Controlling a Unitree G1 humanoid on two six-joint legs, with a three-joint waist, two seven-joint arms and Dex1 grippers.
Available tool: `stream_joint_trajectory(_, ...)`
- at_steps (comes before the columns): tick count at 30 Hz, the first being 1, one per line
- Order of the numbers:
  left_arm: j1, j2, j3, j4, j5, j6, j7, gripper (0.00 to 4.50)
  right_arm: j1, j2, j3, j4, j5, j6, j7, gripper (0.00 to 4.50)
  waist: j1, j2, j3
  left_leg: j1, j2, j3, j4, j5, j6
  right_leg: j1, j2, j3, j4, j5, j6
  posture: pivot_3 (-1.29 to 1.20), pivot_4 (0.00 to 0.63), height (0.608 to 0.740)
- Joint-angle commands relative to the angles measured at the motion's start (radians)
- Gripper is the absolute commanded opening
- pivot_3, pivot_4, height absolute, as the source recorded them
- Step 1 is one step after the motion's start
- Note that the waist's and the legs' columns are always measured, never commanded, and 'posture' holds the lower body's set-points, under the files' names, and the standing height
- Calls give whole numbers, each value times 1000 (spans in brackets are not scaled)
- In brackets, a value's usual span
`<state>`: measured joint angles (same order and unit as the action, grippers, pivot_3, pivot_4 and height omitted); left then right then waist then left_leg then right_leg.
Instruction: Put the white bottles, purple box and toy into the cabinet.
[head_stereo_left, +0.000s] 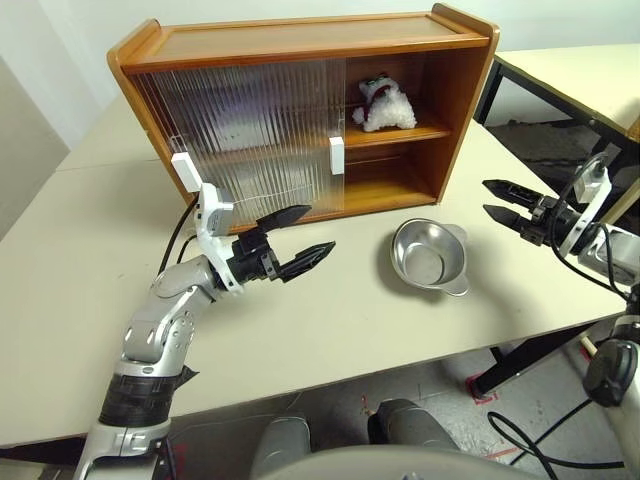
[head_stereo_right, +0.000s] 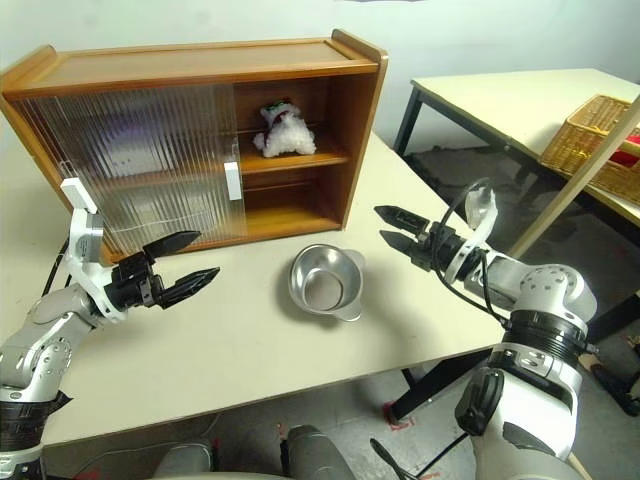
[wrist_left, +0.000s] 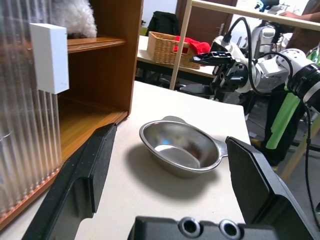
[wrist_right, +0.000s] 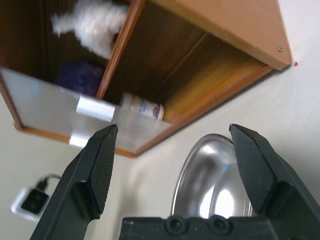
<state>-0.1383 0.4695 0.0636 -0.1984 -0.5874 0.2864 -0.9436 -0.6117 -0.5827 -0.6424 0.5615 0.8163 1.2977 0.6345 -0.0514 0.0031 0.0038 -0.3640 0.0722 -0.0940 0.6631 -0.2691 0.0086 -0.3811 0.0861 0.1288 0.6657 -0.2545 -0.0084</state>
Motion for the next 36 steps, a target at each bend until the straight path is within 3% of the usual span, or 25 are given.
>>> stream_joint_trajectory(1,5,8,2,-15,-1,8,4,4500,7,11,-2,39,0,-15,-13,4471,1,0,0,0,0,0,0,0,0,0,0,0,0,0,0,-62,0,740)
stream_joint_trajectory(17,5,24,6,-25,-7,16,10,4500,100,-7,95,202,-83,-151,87,4471,9,0,0,1,0,0,0,0,0,4,0,0,0,0,0,-59,0,740)
stream_joint_trajectory(36,7,46,11,-33,-7,21,6,4500,56,73,115,235,-84,-186,82,4471,11,0,0,1,0,0,0,0,0,4,0,0,0,0,0,-50,0,740)
